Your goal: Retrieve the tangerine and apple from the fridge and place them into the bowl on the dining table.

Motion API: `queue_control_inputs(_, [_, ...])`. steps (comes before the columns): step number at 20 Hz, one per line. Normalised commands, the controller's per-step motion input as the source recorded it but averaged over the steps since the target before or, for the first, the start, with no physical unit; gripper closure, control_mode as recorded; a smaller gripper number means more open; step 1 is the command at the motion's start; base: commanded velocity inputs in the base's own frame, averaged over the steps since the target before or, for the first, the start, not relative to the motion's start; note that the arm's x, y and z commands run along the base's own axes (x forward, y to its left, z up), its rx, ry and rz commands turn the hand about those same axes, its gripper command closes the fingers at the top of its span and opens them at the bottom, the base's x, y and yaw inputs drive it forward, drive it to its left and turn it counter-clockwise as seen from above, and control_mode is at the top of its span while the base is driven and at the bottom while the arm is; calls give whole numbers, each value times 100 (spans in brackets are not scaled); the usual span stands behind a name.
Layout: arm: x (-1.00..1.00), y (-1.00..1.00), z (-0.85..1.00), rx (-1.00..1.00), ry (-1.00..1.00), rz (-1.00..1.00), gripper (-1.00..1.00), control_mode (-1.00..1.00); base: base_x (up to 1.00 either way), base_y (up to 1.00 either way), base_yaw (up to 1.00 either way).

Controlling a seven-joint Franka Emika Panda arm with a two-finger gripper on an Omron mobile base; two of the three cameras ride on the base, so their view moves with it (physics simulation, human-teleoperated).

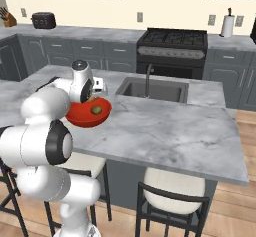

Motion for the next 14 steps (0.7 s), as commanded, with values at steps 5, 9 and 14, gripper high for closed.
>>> queue_control_inputs(5, [-39,2,-12,0,3,0,100,-100,0,0,0])
queue_control_inputs(9, [7,13,-13,0,11,0,100,-100,0,0,0])
queue_control_inputs(14, [21,11,-28,0,18,1,100,-100,0,0,0])
